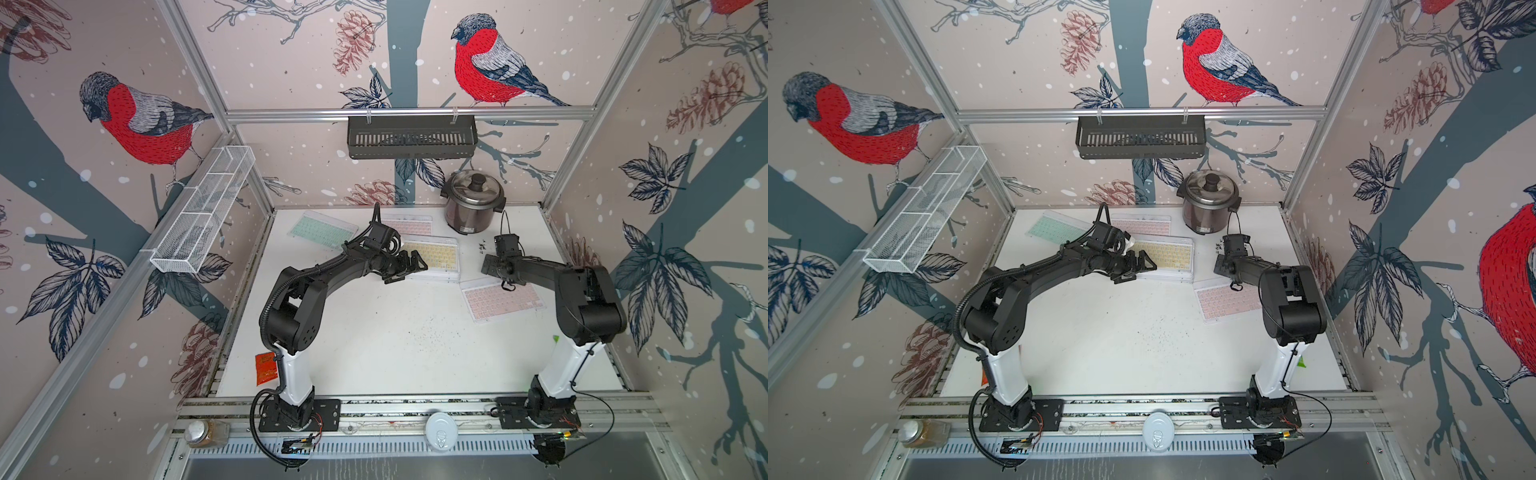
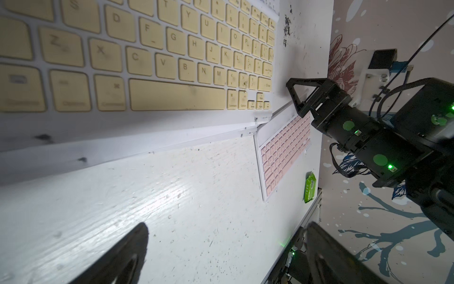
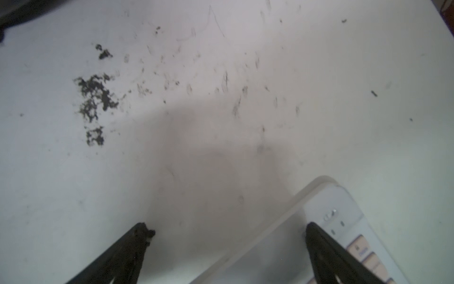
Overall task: Stack the numeric keypads
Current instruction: Move the numeric keypad to the center of the board.
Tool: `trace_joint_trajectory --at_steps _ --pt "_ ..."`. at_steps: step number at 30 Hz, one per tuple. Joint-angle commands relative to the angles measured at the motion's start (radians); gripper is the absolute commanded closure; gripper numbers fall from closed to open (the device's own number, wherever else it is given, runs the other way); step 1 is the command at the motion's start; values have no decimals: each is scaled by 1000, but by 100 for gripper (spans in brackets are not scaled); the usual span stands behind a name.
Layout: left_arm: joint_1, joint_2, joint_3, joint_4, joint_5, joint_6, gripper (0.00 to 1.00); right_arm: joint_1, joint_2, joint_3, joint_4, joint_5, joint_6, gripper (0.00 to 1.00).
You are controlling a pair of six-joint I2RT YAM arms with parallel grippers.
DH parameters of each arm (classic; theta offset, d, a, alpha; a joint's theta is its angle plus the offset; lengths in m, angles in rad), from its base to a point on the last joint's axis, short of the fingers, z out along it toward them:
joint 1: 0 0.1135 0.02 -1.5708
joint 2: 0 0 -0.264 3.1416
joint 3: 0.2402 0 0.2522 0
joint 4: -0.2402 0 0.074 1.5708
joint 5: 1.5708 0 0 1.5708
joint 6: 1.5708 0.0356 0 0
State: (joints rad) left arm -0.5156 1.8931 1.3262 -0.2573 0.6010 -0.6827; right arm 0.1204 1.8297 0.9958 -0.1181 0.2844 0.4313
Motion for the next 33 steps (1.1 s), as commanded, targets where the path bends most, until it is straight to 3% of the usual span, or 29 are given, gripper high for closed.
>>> trace_joint_trajectory --at_steps 1,4,7,12,22,33 --pt "-14 6 -1 43 16 -15 1 -5 -48 -33 -152 -17 4 0" --pt "-28 2 -19 61 22 -32 1 -46 -171 -70 -152 -84 20 0" --pt "-46 1 -38 86 23 -45 1 -165 -268 -101 -137 -142 42 0" --pt "-94 59 -29 139 35 -88 1 -306 -240 -86 -155 -111 61 0" --pt "-240 302 228 144 56 -112 1 -325 -97 -40 -141 -112 54 0" --pt "-340 452 354 193 108 -187 1 -297 -14 35 -120 -143 33 0"
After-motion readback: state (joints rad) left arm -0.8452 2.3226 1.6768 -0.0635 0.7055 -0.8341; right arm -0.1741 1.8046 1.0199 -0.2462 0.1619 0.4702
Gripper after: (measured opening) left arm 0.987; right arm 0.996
